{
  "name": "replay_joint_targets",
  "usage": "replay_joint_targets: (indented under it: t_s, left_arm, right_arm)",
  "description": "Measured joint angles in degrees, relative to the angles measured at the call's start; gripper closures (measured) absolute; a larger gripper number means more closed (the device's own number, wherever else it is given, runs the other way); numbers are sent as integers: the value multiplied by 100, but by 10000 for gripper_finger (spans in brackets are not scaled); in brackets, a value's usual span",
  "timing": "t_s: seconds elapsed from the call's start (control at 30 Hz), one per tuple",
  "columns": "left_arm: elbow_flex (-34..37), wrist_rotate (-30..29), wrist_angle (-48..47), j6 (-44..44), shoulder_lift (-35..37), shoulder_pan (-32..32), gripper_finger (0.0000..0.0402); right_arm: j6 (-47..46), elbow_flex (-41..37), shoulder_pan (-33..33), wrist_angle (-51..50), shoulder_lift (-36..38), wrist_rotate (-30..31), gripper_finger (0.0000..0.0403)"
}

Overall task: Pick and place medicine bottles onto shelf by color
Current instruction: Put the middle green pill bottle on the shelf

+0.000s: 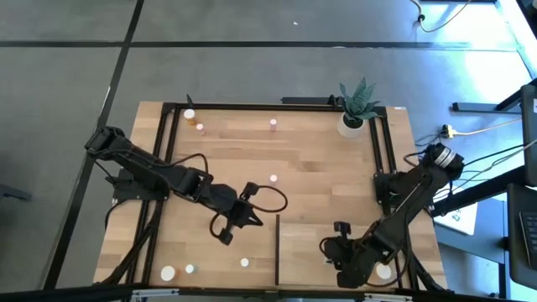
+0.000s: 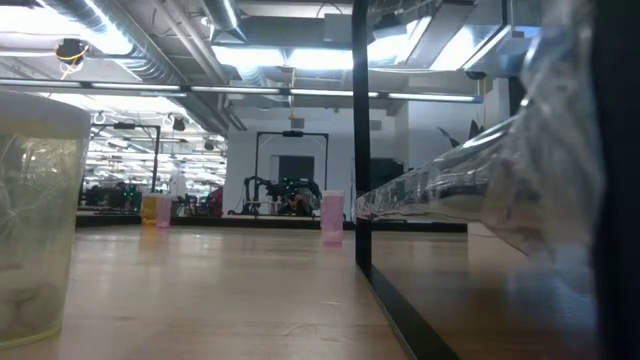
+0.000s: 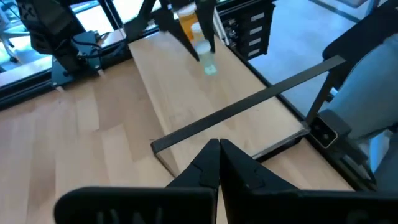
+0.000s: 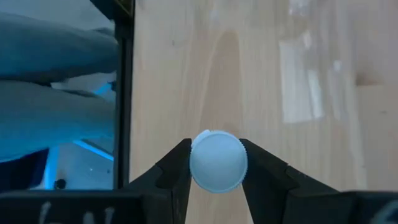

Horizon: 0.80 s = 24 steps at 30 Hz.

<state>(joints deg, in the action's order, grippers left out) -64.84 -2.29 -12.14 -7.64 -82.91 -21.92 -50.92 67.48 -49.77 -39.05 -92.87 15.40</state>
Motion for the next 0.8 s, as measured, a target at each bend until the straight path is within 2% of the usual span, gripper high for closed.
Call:
replay_joint_targets:
  t_s: [0.4,0.8]
  left_arm:
    - [0,-8,17,-21,0,-34,401]
    - [0,-10,19,-42,0,-34,401]
  right_arm:
    - [-7,73,-46,246,-439,-156,279]
    - [22,111,-80,219,-497,-179,278]
